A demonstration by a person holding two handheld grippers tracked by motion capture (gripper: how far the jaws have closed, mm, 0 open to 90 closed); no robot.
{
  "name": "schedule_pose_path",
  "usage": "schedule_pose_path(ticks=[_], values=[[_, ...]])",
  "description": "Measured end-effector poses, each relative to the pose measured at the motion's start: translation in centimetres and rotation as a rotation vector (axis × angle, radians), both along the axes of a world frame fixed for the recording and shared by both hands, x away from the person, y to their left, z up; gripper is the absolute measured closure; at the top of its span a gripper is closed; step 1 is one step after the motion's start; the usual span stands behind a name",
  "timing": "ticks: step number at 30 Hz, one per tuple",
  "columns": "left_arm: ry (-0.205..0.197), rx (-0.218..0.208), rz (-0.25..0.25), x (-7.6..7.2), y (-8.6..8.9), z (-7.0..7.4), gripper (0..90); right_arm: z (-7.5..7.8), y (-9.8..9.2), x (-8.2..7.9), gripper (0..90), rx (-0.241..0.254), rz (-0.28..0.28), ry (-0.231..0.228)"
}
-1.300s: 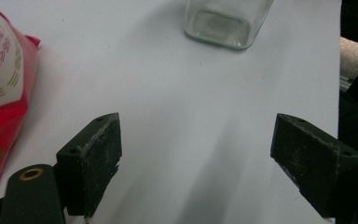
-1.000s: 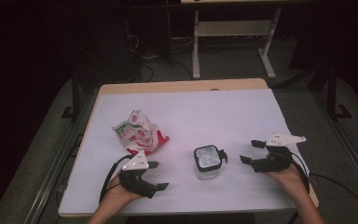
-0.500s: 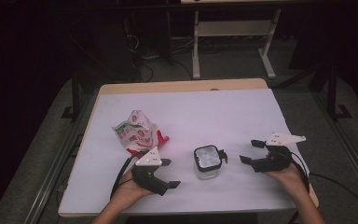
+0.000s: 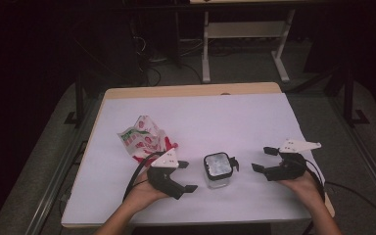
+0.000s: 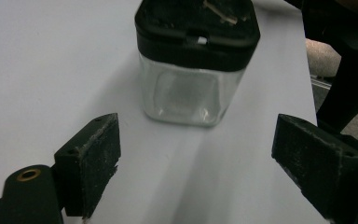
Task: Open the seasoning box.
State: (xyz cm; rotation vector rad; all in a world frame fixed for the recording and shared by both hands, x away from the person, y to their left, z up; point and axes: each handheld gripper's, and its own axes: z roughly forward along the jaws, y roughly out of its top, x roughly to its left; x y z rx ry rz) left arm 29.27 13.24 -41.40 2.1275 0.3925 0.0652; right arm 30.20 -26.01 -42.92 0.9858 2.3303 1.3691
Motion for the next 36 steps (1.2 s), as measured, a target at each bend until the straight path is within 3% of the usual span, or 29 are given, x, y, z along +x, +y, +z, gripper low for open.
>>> schedule_pose_path(ticks=[12,36], values=[[-0.043,0.026,-0.052,0.8,-2.5,0.3,11.1,0.0,-0.1,0.0,17.0,0.004,-0.004,0.003],[-0.027,0.002,-0.092,2.2,-4.4,-0.7,12.2,-0.1,-0.3,-0.3,17.0,0.006,-0.002,-0.008]])
